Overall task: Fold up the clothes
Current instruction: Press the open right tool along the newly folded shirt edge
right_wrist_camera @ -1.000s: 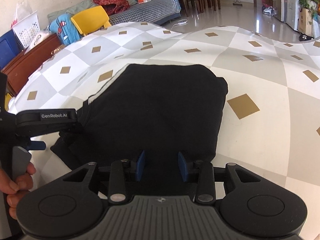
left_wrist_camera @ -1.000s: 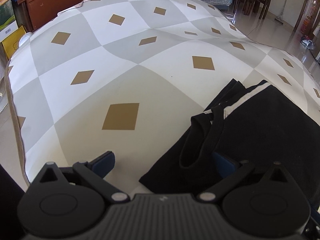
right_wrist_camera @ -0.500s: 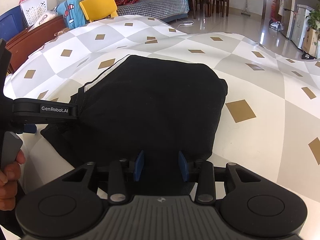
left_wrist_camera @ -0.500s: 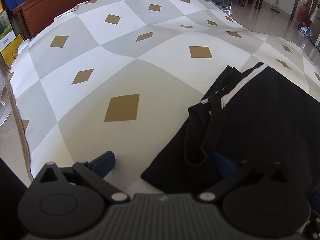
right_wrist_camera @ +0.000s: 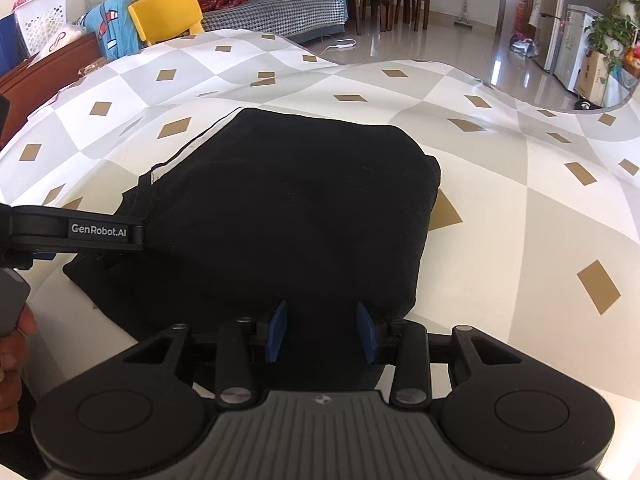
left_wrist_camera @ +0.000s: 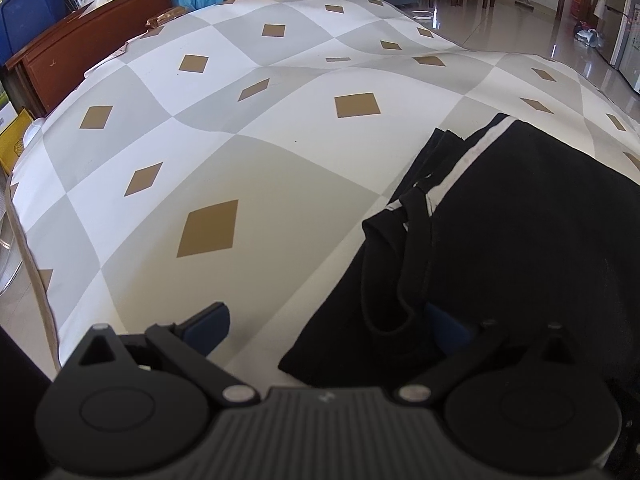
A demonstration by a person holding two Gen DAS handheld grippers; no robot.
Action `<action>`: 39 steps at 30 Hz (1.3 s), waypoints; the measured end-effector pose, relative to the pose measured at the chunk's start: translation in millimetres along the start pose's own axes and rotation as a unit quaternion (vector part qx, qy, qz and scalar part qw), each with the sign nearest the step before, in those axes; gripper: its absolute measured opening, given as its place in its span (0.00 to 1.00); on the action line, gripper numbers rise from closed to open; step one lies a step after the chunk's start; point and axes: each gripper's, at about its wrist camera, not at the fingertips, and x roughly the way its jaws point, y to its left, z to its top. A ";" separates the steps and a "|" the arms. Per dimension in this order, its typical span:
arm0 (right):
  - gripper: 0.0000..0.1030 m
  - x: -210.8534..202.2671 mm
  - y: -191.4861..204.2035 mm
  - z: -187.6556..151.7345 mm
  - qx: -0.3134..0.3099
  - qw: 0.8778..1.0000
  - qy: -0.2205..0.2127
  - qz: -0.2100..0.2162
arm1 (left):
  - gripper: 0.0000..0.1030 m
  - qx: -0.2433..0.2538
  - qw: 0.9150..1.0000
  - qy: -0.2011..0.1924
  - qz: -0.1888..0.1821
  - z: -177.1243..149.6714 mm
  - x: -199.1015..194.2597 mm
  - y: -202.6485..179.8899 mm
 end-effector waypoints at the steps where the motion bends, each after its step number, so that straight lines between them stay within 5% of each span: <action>1: 0.35 -0.9 -3.9 -0.2 0.006 1.000 0.001 -0.005 | 1.00 0.003 1.000 0.000 -0.004 -0.4 -0.6 -4.0; 15: 0.35 -17.0 -64.7 -10.4 0.115 0.992 -0.007 -0.058 | 1.00 0.065 0.997 -0.015 -0.051 -5.6 -9.0 -71.2; 19: 0.35 -30.6 -85.5 -14.2 0.162 0.984 -0.041 -0.054 | 1.00 0.081 0.995 -0.017 -0.057 -7.0 -14.0 -86.3; 29: 0.35 -50.5 -104.7 -7.6 0.174 0.973 -0.128 -0.080 | 1.00 0.062 0.992 -0.049 -0.100 7.4 -30.7 -102.0; 39: 0.36 -35.5 -113.6 10.4 0.175 0.971 -0.154 -0.060 | 1.00 0.076 0.990 -0.048 -0.109 13.3 -19.8 -125.5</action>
